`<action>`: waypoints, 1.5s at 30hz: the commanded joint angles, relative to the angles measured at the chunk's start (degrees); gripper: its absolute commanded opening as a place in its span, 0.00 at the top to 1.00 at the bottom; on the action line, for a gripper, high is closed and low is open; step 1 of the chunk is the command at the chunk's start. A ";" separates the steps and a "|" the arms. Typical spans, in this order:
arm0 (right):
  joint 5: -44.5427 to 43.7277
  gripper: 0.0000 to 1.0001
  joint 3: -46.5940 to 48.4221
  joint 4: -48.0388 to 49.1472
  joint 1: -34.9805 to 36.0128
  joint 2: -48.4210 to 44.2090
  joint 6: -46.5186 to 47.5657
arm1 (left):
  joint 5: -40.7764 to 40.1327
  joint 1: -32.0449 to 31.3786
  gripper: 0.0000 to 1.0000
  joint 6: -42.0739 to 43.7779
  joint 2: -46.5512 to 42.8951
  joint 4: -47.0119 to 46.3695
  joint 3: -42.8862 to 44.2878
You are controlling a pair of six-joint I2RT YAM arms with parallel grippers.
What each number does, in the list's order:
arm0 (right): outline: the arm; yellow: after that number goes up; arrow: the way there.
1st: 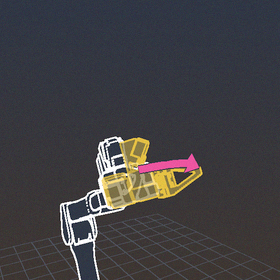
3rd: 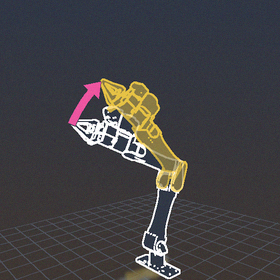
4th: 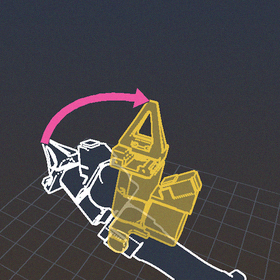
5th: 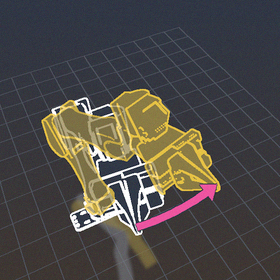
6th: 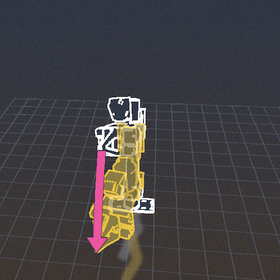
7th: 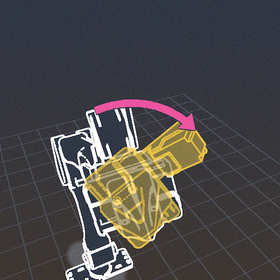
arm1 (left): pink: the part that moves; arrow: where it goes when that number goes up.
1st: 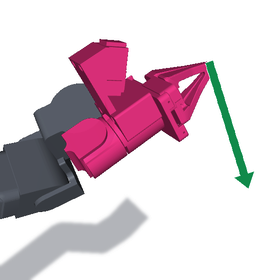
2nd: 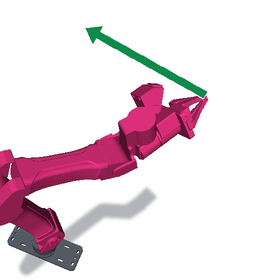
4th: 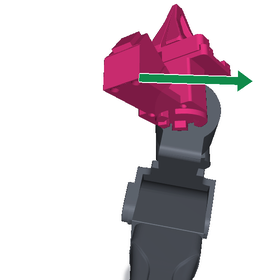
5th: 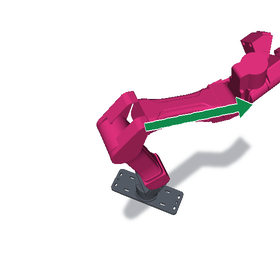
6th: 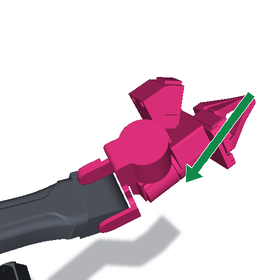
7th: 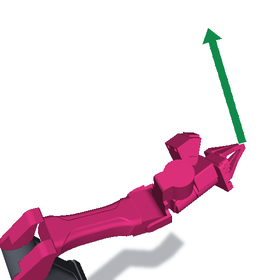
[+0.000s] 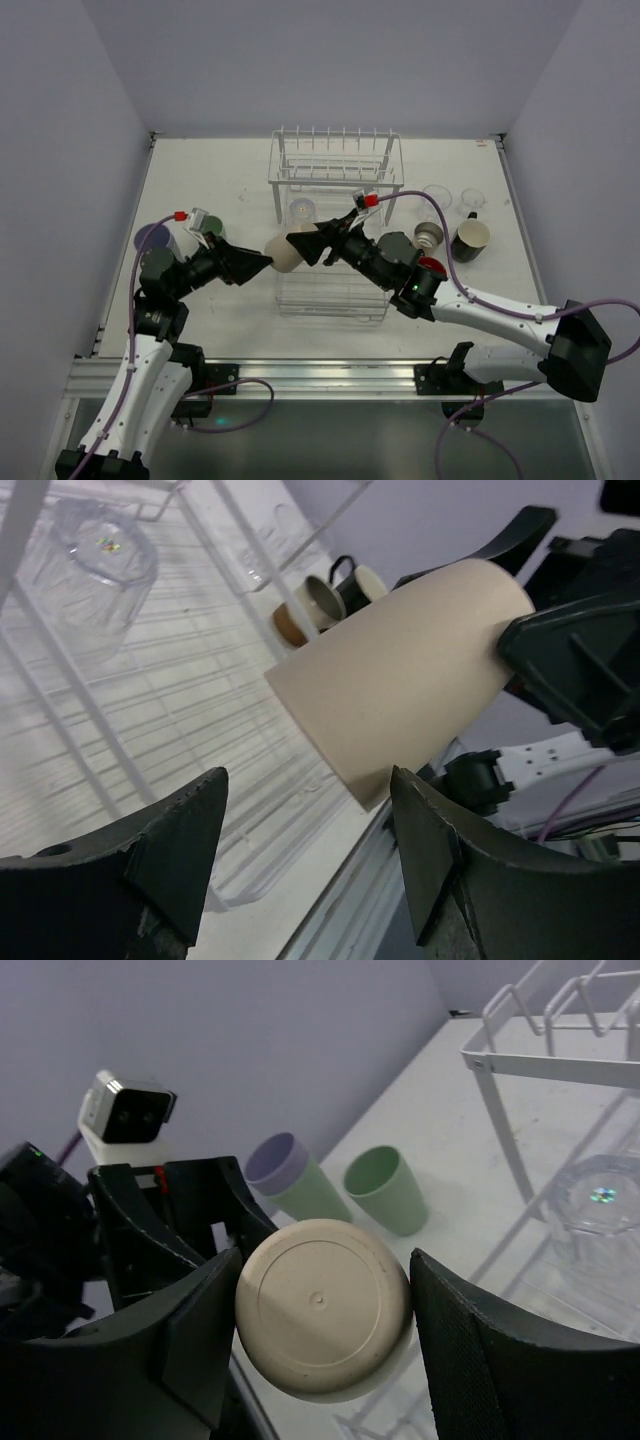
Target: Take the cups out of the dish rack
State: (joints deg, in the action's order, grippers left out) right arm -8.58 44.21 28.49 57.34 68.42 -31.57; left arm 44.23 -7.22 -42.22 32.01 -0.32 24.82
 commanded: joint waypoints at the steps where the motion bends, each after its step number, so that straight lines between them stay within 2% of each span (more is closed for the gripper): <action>1: 4.97 0.78 -0.79 9.47 0.14 0.22 -9.99 | 6.57 -0.60 0.31 -11.21 -1.42 -11.88 -1.08; 11: 8.05 0.78 -0.87 16.76 0.05 3.02 -16.94 | 8.86 -0.86 0.37 -22.54 -4.50 -23.58 -3.28; 13: 8.58 0.78 -0.70 17.82 0.14 4.17 -18.86 | 7.81 -0.86 0.50 -23.78 -5.20 -26.39 -3.55; 14: 9.80 0.77 -1.13 18.61 0.14 4.87 -19.75 | 5.54 -0.86 0.66 -23.96 -5.55 -26.49 -3.20; 16: 10.33 0.75 -2.28 21.07 0.14 7.24 -21.68 | 2.02 -0.86 0.79 -22.48 -6.69 -22.66 -0.58; 17: 11.03 0.69 -2.98 22.73 0.14 8.12 -23.52 | -2.17 -0.86 0.87 -18.90 -6.96 -20.10 1.01; 20: 12.35 0.45 -4.03 23.89 0.14 10.24 -24.85 | -9.13 -0.86 1.00 -11.87 -6.61 -12.36 7.75; 21: 12.45 0.26 -4.30 23.81 0.14 9.98 -24.59 | -10.90 -0.86 1.00 -9.40 -5.91 -9.73 10.14; 22: 12.45 0.18 -4.30 21.37 0.14 9.37 -23.28 | -12.66 -0.86 1.00 -6.77 -3.30 -0.83 12.95; 23: 11.66 0.10 -3.78 19.26 0.23 8.66 -22.23 | -16.94 -0.86 1.00 -1.00 -1.70 5.35 19.50; 24: 11.22 0.01 -3.43 17.15 0.23 7.70 -21.09 | -19.07 -0.86 1.00 1.67 1.53 9.50 22.44; 26: 10.25 0.01 -2.99 11.69 0.14 5.15 -17.66 | -24.94 -0.86 1.00 7.81 4.36 18.74 27.01; 27: 9.03 0.01 -2.90 8.46 0.14 3.40 -15.56 | -27.85 -0.86 1.00 10.03 7.42 24.78 32.00; 32: 7.09 0.01 -4.04 -0.79 0.14 -1.78 -10.71 | -41.39 -0.86 1.00 21.27 18.68 38.44 43.37; 33: 6.39 0.01 -3.95 -2.55 0.14 -2.76 -9.92 | -42.28 -0.86 1.00 22.34 22.53 39.85 45.47; 40: 1.03 0.01 -3.95 -18.44 0.14 -12.34 -0.79 | -51.60 -0.86 1.00 30.16 33.99 48.37 52.77; 45: -2.40 0.01 -3.95 -22.25 0.14 -16.65 2.92 | -49.94 -0.86 1.00 31.23 38.55 50.59 54.90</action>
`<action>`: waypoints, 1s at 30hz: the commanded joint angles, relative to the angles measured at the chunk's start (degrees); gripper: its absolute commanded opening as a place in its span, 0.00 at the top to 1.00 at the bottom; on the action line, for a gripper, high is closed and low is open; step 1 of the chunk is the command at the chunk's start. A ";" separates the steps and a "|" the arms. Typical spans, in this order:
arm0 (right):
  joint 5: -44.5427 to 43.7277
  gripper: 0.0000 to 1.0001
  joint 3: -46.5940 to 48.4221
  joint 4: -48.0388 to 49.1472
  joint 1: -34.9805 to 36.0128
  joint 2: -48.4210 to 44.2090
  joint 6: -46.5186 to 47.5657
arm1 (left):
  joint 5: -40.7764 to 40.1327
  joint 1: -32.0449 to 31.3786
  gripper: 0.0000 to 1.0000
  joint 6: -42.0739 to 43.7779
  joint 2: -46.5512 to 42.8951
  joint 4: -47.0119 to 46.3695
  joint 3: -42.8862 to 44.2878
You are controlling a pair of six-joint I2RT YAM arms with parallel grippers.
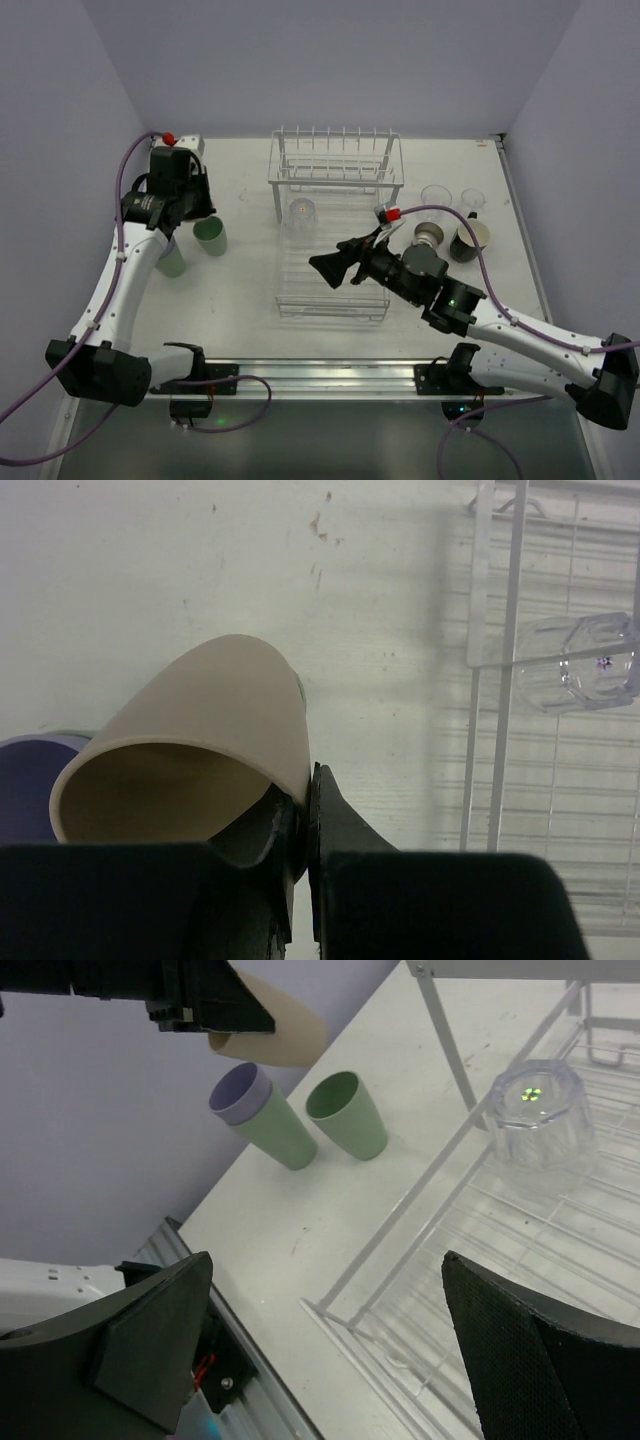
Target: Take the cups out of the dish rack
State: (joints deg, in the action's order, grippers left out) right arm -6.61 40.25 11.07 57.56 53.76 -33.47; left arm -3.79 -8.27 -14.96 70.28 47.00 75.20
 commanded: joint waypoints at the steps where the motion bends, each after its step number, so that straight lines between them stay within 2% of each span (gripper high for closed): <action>1: -4.55 0.01 0.00 -5.18 -0.08 -2.16 5.52 | -2.01 0.19 1.00 4.06 1.08 3.88 5.13; 9: -4.11 0.01 -0.52 -5.45 -0.08 -1.02 6.40 | -1.39 0.10 1.00 4.77 5.74 3.71 4.96; 19: -4.64 0.01 -0.44 -5.01 -0.17 1.00 7.28 | -0.43 0.10 1.00 4.94 7.59 1.25 0.21; 30: -4.99 0.01 0.53 -4.66 -0.08 3.90 7.46 | -0.16 -0.69 1.00 5.47 11.37 1.16 -0.23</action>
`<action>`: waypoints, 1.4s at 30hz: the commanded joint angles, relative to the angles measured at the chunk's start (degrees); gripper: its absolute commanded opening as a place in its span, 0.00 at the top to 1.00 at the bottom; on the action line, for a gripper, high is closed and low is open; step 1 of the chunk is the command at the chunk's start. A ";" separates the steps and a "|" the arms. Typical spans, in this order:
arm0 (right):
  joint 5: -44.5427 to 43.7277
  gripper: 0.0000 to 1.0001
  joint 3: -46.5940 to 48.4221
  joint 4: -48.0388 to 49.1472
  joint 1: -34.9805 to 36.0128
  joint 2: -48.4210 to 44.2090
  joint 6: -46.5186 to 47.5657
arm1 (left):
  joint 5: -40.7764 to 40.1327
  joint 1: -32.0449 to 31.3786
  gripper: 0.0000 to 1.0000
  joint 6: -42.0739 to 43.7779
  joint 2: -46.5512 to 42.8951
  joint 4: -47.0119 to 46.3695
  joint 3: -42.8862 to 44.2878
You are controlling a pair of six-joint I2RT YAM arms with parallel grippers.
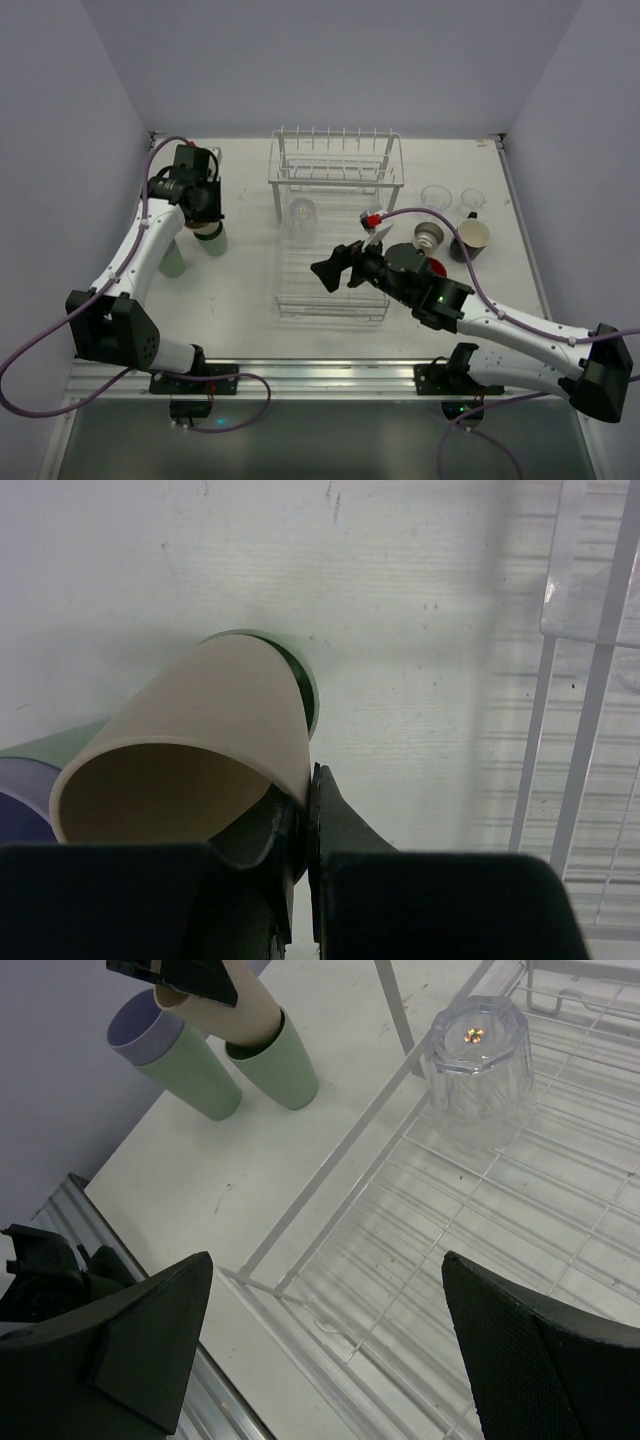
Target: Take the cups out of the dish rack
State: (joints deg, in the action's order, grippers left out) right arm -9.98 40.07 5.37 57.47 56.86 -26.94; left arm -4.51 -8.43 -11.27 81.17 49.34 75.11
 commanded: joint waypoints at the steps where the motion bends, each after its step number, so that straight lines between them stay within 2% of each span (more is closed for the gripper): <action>1: -1.71 0.01 0.97 1.05 -0.08 1.40 0.92 | 0.38 -0.54 1.00 1.78 0.66 -1.26 -0.31; 2: -1.80 0.01 1.14 1.05 -0.08 1.67 1.01 | 0.30 -0.54 1.00 1.78 1.10 -1.44 -0.49; 5: -2.94 0.01 1.67 1.05 -0.08 3.25 1.45 | -0.23 -0.63 0.88 1.69 1.71 -2.06 -1.19; 6: -3.38 0.01 1.76 1.22 -0.08 3.60 1.71 | -0.41 -0.63 0.81 1.77 1.80 -2.23 -1.46; 8: -4.17 0.01 2.11 2.36 -0.17 5.09 2.06 | -1.02 -0.63 0.72 1.60 1.98 -2.49 -1.72; 15: -5.84 0.01 3.78 7.45 -0.26 10.63 4.17 | -2.43 -0.71 0.57 0.81 0.84 -3.90 -2.78; 20: -11.54 0.01 5.27 12.91 -0.61 17.91 7.33 | -0.24 -0.80 0.36 -0.60 -4.95 -8.02 -4.70; 23: -14.53 0.01 5.98 18.00 -1.48 20.91 8.92 | 4.59 -0.98 0.28 -1.74 -11.01 -12.67 -7.51; 27: -17.44 0.01 9.22 20.81 -2.45 27.49 9.97 | 12.93 -1.07 0.23 -3.67 -19.54 -18.74 -12.17; 30: -18.06 0.01 12.12 21.88 -3.68 32.85 10.33 | 16.80 -1.15 0.18 -4.81 -29.01 -23.93 -17.09; 34: -16.39 0.01 14.50 26.61 -4.56 38.74 12.69 | 18.92 -1.24 0.12 -5.69 -36.40 -28.32 -22.72; 42: -19.02 0.01 22.05 26.80 -5.09 45.88 14.19 | 20.50 -1.15 0.09 -4.99 -41.70 -29.91 -29.76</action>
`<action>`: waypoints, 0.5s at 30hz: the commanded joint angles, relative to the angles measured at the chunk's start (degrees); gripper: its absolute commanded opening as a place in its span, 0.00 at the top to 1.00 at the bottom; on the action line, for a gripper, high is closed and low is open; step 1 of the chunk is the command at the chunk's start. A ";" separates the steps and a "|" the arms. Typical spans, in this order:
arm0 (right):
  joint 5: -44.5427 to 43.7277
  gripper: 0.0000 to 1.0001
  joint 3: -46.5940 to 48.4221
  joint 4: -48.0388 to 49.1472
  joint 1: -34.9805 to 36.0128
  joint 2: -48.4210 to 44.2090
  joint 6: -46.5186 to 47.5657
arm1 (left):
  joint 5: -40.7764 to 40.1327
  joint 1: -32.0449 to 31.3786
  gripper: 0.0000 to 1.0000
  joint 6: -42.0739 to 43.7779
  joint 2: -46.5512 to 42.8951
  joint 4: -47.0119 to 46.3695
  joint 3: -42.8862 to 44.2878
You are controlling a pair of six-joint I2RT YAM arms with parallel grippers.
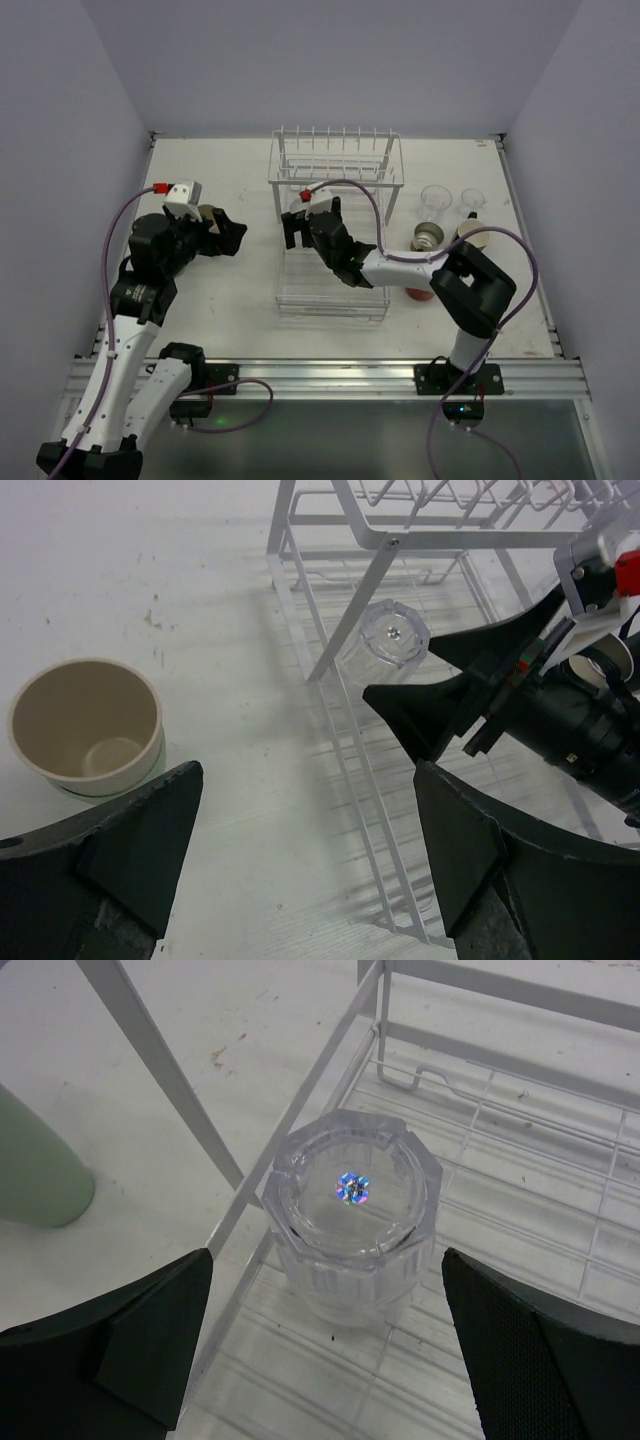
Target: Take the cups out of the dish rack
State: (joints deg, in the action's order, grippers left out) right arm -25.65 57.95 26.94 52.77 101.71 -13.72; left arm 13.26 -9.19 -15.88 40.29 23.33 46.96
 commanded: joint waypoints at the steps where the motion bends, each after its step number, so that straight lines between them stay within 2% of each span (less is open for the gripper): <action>1: -4.57 0.01 4.88 5.14 -0.39 1.73 1.15 | 3.17 -0.39 0.09 -0.47 -1.70 -4.69 -2.30; 15: -7.75 0.02 9.55 5.23 -1.71 8.06 -0.61 | 6.43 -0.39 0.09 -1.34 -3.91 -6.90 -4.33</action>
State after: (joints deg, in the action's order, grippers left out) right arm -30.55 65.69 28.34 51.88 109.58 -13.02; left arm 17.72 -9.19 -15.94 36.62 19.09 43.35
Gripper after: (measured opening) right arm 0.984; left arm 0.903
